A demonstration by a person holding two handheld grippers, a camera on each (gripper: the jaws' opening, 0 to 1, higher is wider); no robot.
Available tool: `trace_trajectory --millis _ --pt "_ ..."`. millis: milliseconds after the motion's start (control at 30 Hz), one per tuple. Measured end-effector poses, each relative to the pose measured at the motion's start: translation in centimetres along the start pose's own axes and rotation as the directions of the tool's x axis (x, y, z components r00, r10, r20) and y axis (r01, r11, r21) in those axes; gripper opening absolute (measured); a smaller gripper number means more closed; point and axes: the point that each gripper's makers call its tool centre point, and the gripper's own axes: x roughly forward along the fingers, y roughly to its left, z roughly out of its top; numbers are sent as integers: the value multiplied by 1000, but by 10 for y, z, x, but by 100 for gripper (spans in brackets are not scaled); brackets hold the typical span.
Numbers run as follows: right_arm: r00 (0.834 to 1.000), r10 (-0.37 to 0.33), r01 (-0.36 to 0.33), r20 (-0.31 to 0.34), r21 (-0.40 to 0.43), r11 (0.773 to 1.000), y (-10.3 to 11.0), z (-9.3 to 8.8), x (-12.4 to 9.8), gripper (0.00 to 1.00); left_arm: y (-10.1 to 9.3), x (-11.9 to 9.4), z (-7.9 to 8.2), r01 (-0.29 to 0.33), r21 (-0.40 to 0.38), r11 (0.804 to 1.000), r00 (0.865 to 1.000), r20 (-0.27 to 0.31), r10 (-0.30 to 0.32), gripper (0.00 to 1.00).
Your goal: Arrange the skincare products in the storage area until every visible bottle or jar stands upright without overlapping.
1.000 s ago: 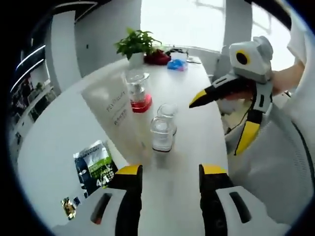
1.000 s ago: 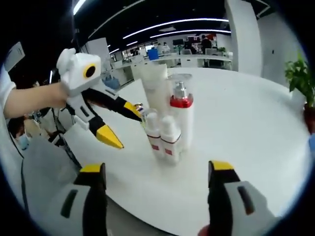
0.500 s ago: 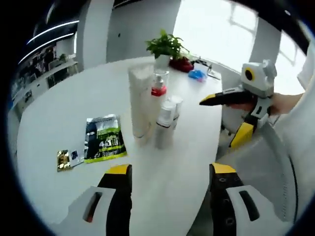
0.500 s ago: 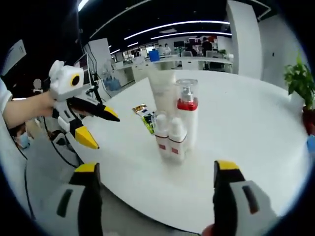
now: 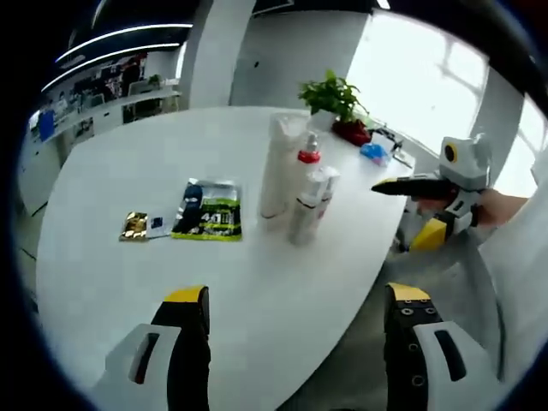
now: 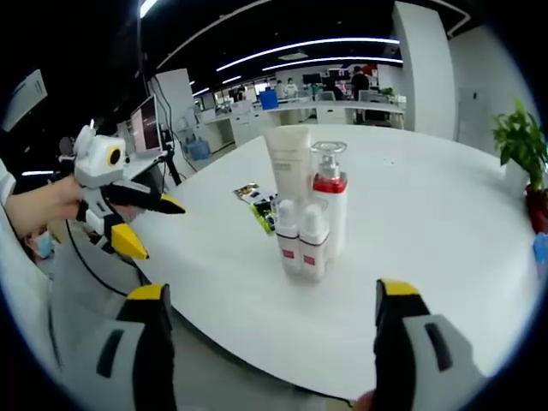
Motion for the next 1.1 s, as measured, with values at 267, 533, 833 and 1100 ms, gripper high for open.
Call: trace_trajectory --millis 267,533,833,1100 --pt "1000 3 -3 8 -12 1000 1 -1 0 100 3 -18 -15 -71 -51 996 997 19 72 88" --pt "1000 3 -3 16 -28 1000 1 -2 1 100 11 -27 -24 -145 -76 986 989 23 147 94" --pt "1000 -14 15 20 -47 999 -1 -2 1 100 28 -31 -28 -216 -90 972 976 11 218 97" --pt "1000 -21 22 21 -44 999 -3 -2 1 100 36 -25 -20 -230 -96 968 973 9 232 97"
